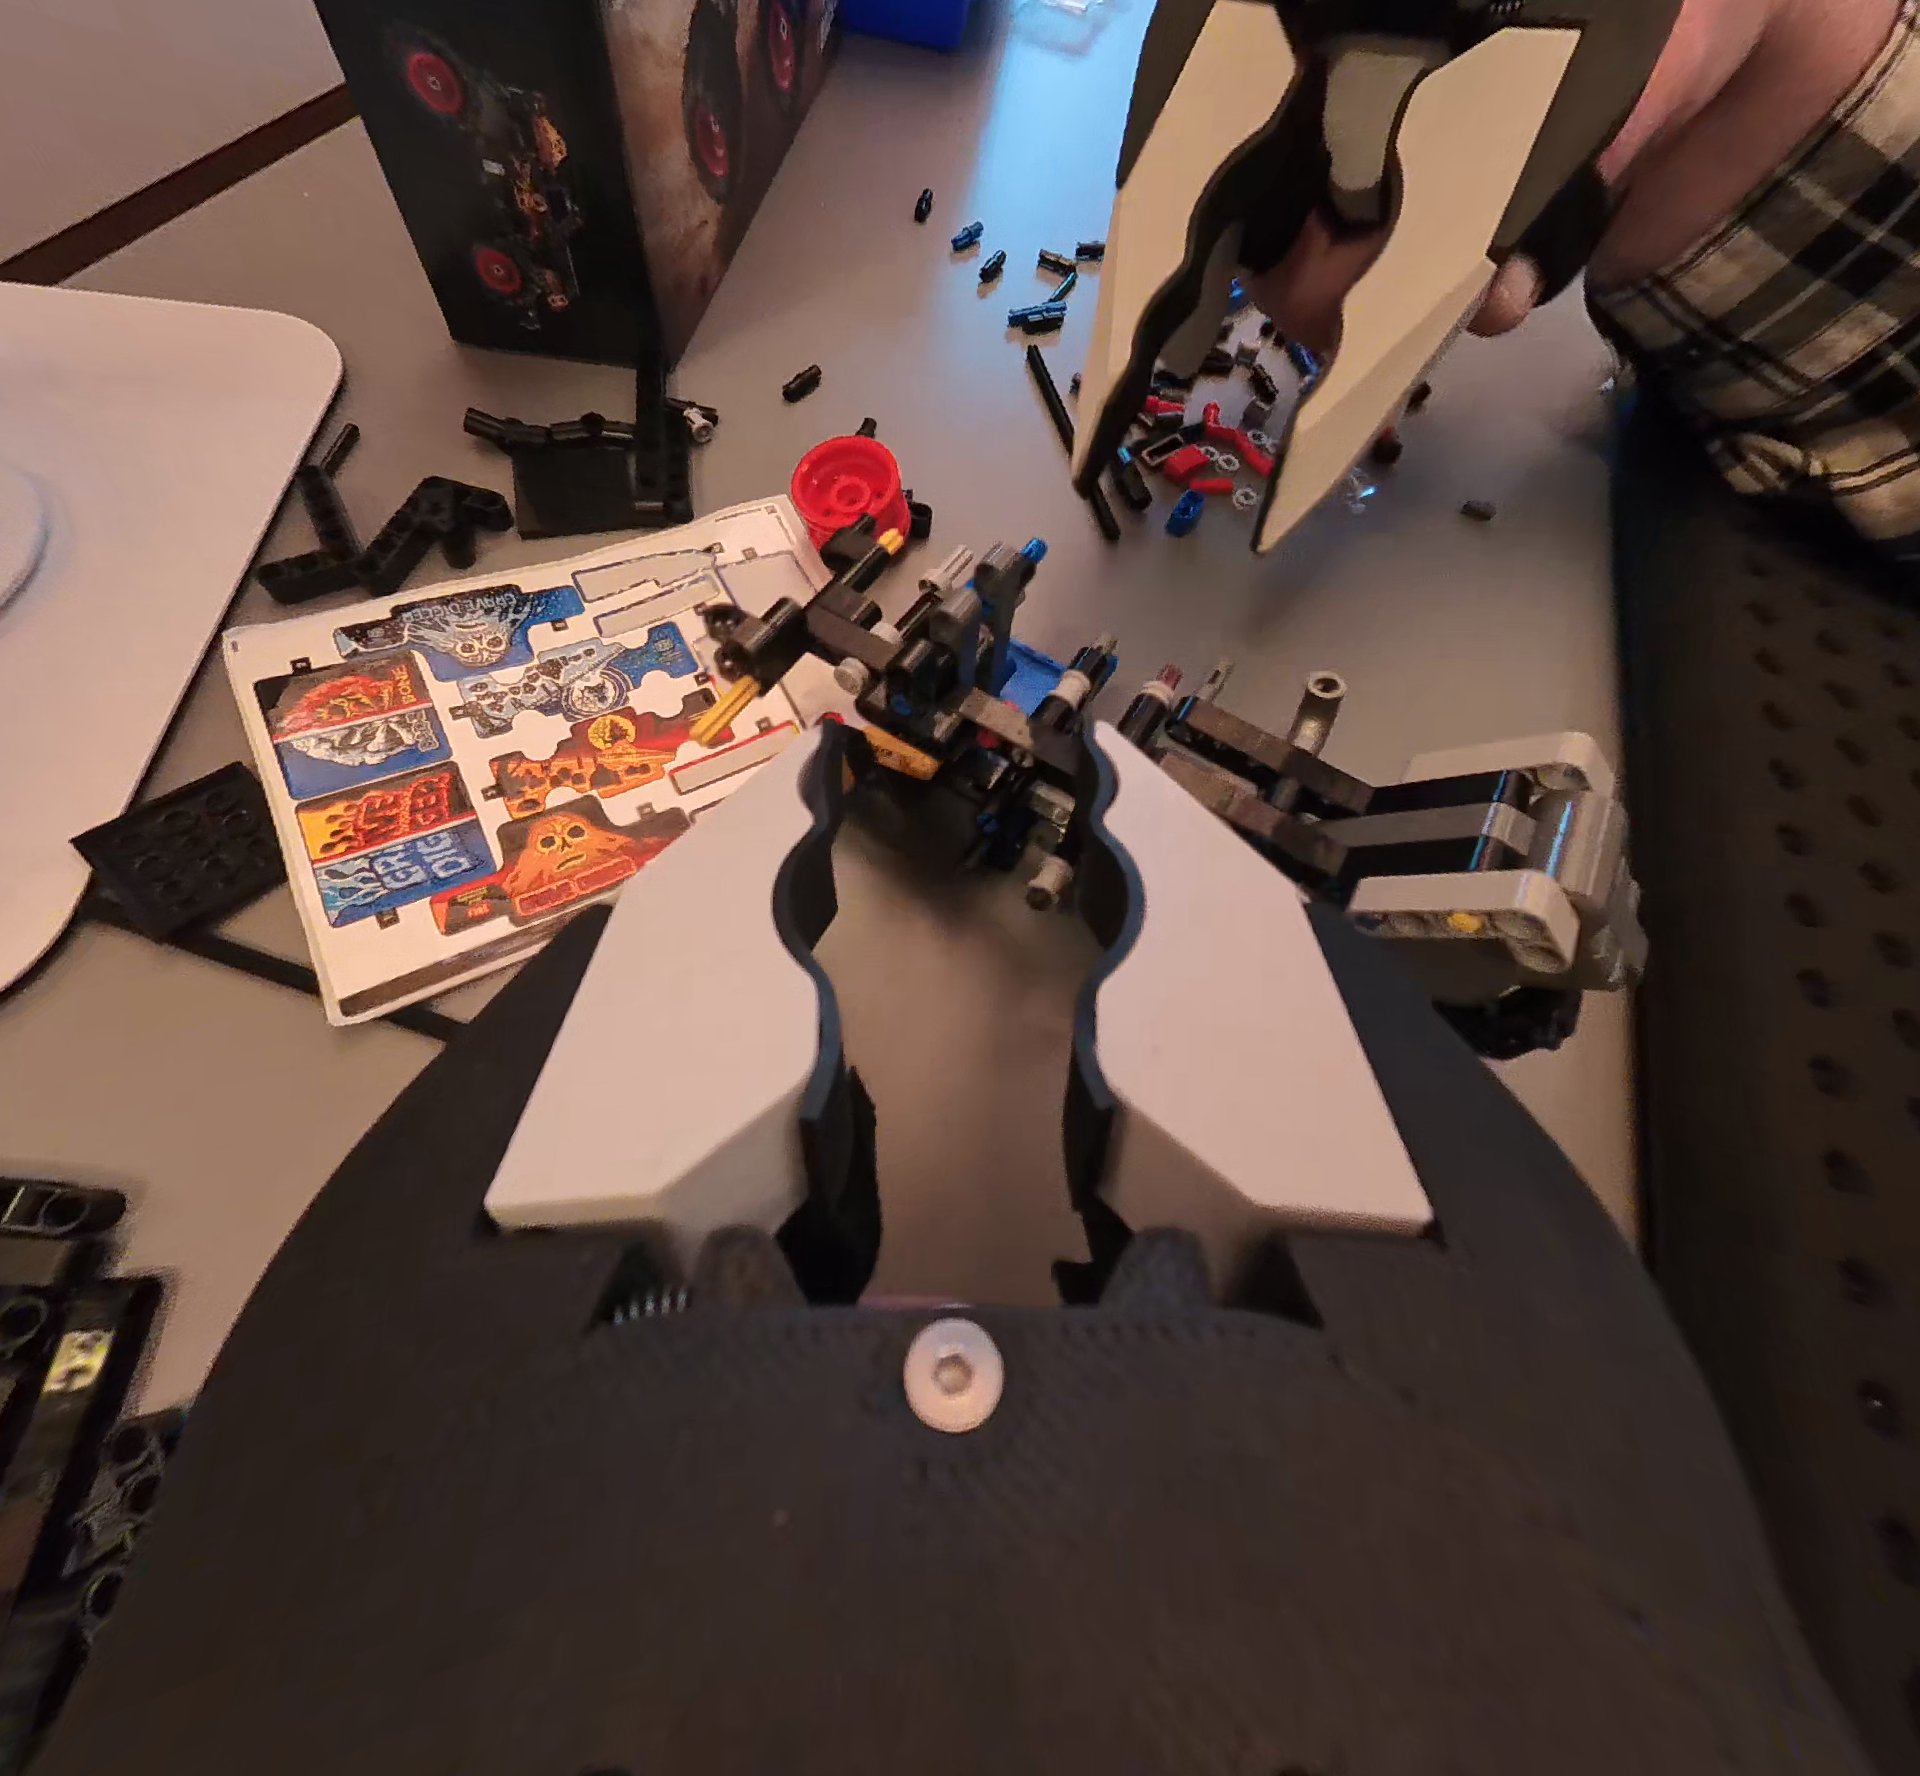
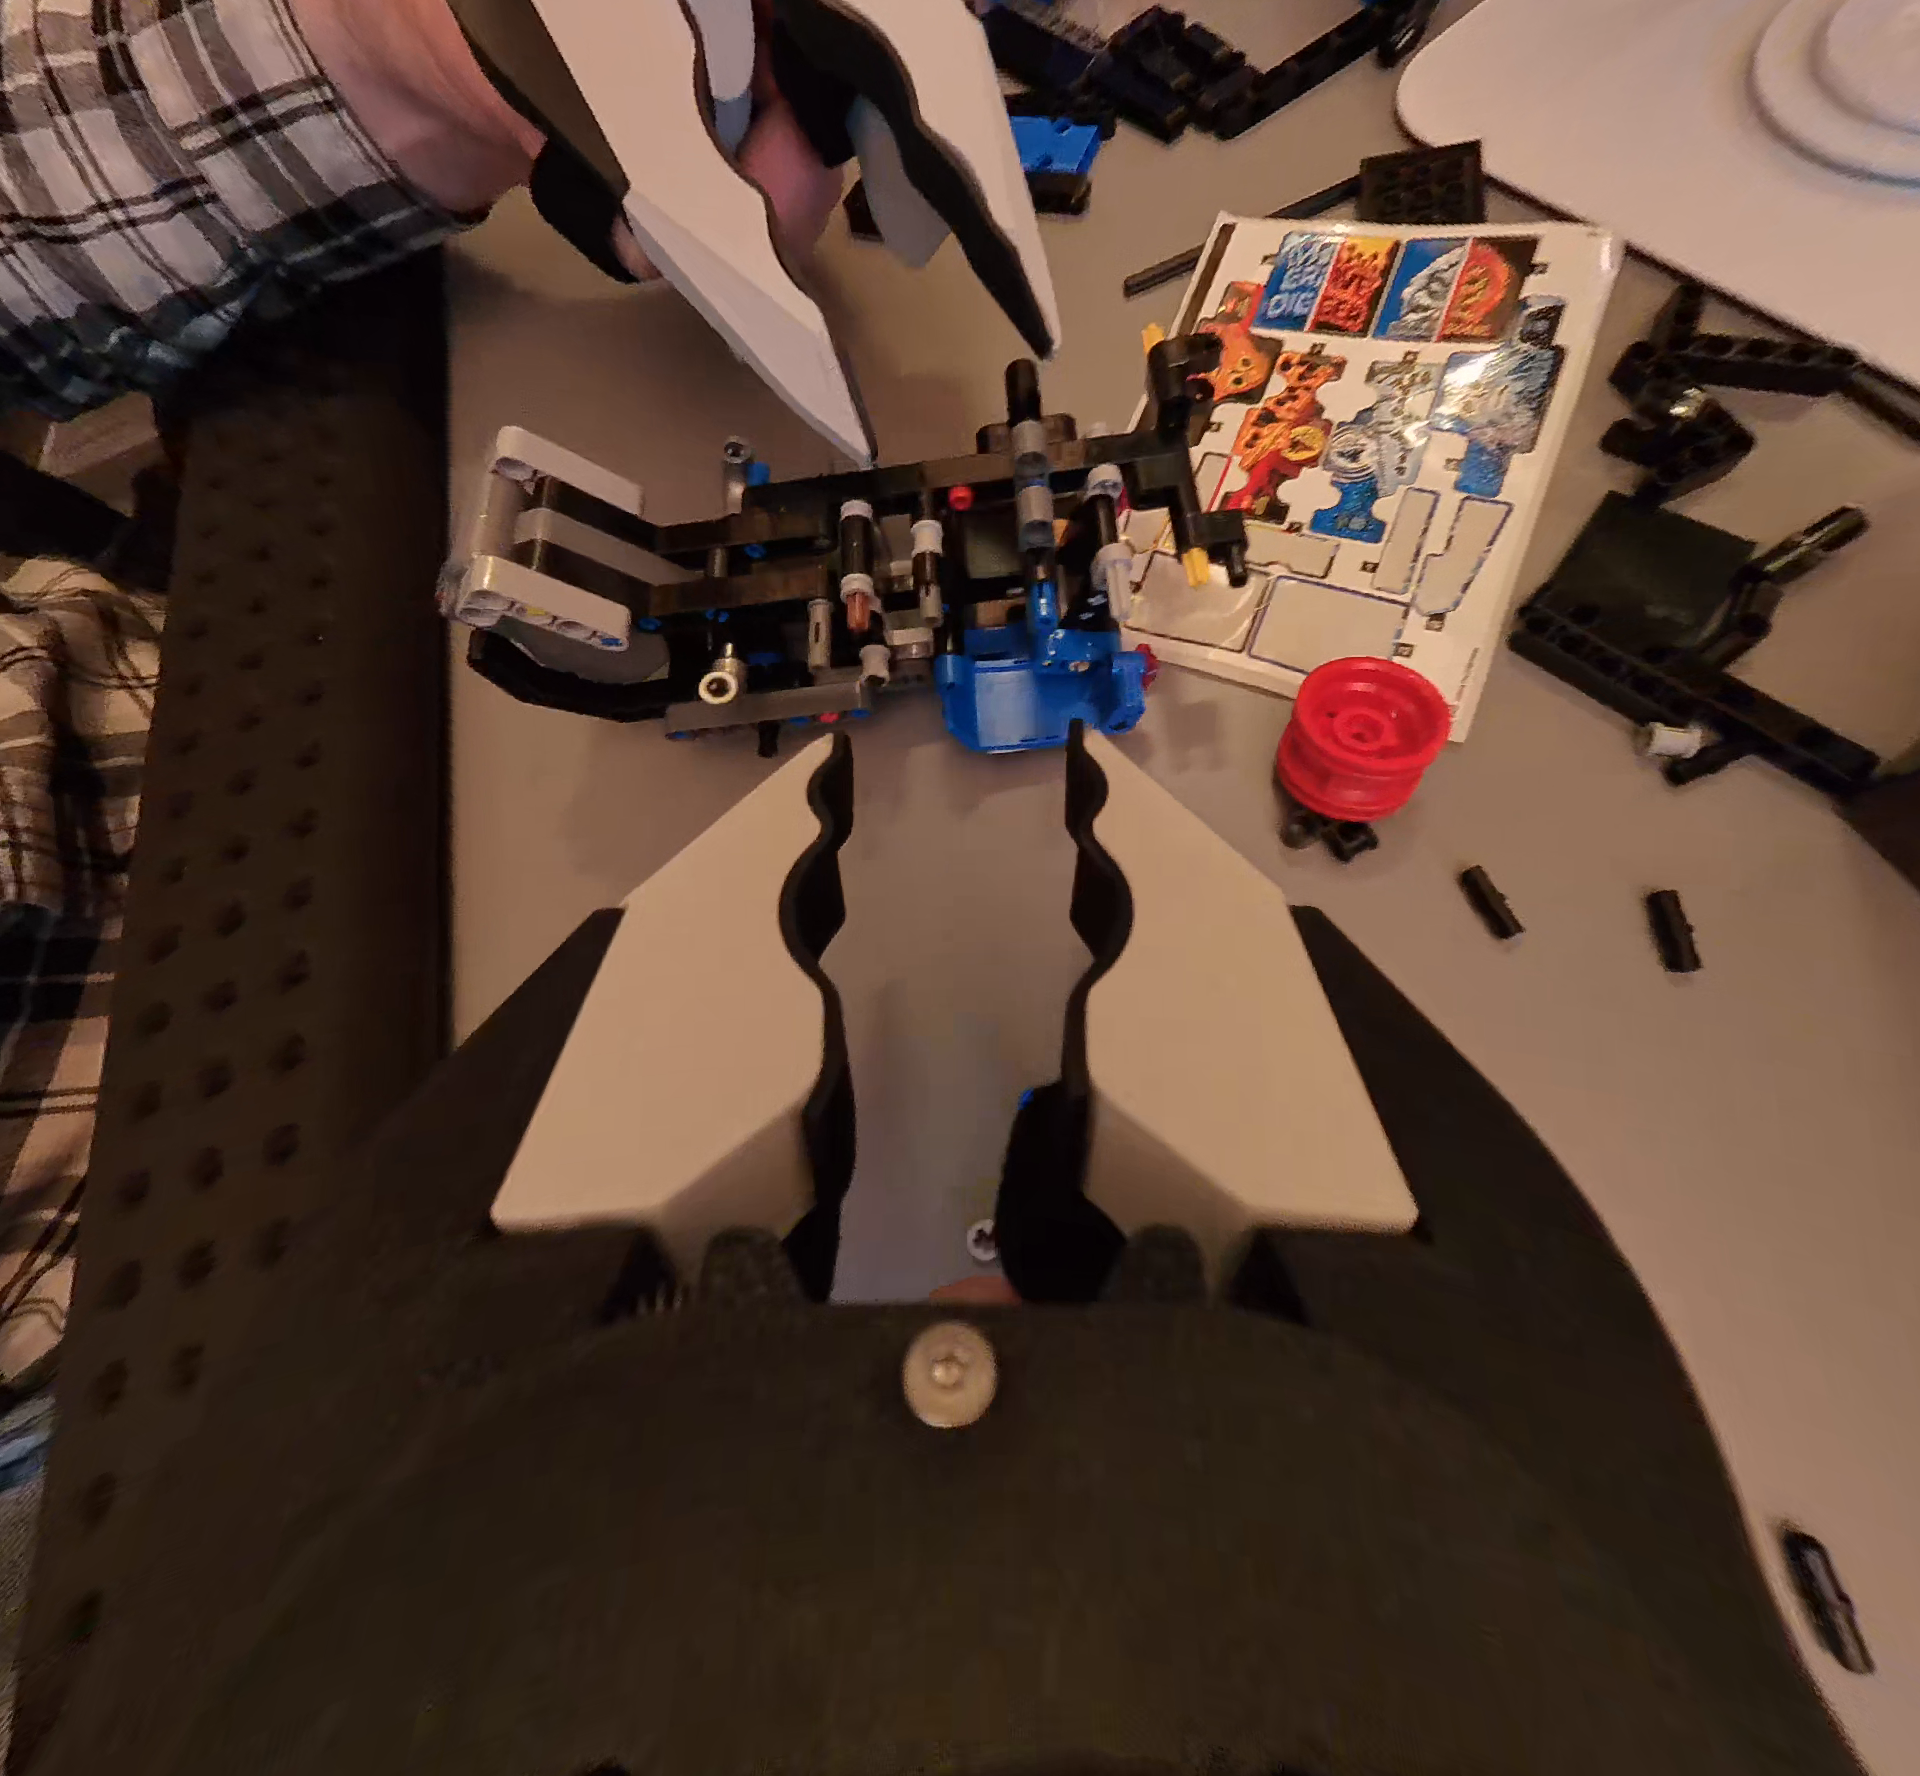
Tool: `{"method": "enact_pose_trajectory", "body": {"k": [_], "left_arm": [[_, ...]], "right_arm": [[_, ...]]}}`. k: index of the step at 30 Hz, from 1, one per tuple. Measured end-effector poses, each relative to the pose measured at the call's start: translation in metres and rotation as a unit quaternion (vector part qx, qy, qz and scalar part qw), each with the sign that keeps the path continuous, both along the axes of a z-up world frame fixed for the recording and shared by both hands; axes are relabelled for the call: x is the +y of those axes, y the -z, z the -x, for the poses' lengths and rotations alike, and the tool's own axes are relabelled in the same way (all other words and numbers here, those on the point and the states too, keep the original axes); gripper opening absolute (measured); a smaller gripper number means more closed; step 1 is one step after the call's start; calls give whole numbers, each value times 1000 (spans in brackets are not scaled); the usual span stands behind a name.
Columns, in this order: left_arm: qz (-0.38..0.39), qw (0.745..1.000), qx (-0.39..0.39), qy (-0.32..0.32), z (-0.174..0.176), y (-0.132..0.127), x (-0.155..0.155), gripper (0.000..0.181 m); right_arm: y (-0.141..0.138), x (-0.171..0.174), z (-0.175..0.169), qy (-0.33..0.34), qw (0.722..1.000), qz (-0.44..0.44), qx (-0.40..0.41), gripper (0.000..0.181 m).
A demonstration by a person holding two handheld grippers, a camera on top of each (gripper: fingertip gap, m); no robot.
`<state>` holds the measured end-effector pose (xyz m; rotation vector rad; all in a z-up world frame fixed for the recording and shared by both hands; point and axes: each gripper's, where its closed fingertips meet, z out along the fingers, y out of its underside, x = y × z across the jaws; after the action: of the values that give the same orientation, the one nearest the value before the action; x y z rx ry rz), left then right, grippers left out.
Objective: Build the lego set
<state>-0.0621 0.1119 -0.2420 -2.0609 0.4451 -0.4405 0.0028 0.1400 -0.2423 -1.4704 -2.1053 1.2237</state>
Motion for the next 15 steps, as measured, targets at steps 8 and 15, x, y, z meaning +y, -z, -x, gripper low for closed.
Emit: {"method": "enact_pose_trajectory", "body": {"k": [8,15], "left_arm": [[-43,998,52,-8,25,-34,12,40],[-14,995,93,41,26,-25,45,37]], "right_arm": [[-24,34,16,74,993,-28,83,31],[-19,45,40,84,988,-82,98,30]]}}
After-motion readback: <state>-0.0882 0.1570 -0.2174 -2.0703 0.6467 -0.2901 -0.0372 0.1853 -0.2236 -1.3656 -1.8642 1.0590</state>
